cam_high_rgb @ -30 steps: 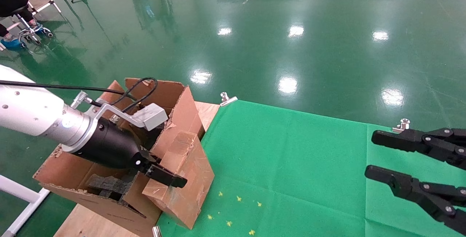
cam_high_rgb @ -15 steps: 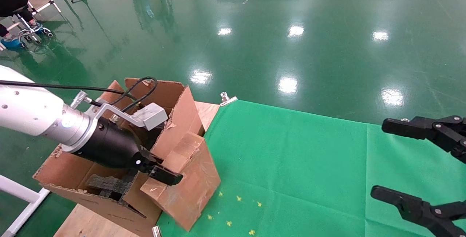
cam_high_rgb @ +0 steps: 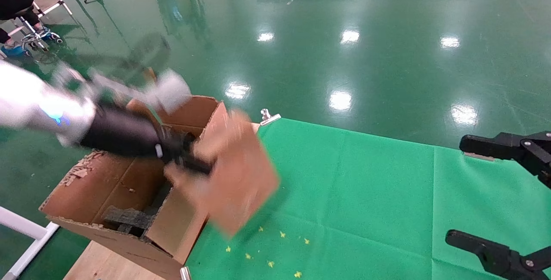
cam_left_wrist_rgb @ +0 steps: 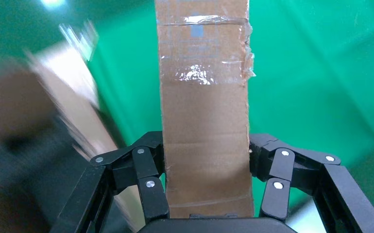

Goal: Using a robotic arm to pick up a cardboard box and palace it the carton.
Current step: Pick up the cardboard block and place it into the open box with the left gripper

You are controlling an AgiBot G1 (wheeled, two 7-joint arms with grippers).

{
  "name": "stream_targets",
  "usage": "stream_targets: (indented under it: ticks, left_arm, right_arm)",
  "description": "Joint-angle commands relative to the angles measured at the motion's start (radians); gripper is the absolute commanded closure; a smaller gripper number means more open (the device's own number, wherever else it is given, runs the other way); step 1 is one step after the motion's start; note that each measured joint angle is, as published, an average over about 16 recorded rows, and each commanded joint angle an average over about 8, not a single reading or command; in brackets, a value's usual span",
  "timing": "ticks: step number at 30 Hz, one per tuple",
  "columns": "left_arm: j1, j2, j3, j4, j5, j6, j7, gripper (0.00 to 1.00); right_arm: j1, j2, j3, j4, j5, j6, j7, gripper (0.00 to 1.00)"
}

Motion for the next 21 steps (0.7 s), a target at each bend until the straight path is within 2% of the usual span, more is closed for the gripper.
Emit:
stream_targets:
  ticks: [1,6,12,21]
  left_arm:
    - [-0.044,-0.016,-0.035,0.000,-0.021,-0.016,0.030,1.00]
    - [-0.143,-0.055,-0.081,0.022,0.013,-0.010,0.063,1.00]
    - [-0.225,-0.114,-0.082,0.065,0.136,0.035,0.083,1.00]
    - [-0.207,-0.196,-0.027,0.192,0.237,0.051,0.147,1.00]
  right_arm:
    - [0.000,0.000,0.000,0.000,0.000,0.000,0.000,0.00]
    - [0.000,0.000,0.000,0.000,0.000,0.000,0.000,0.00]
    - [0.000,0.000,0.000,0.000,0.000,0.000,0.000,0.00]
    - [0.000,0.000,0.000,0.000,0.000,0.000,0.000,0.00]
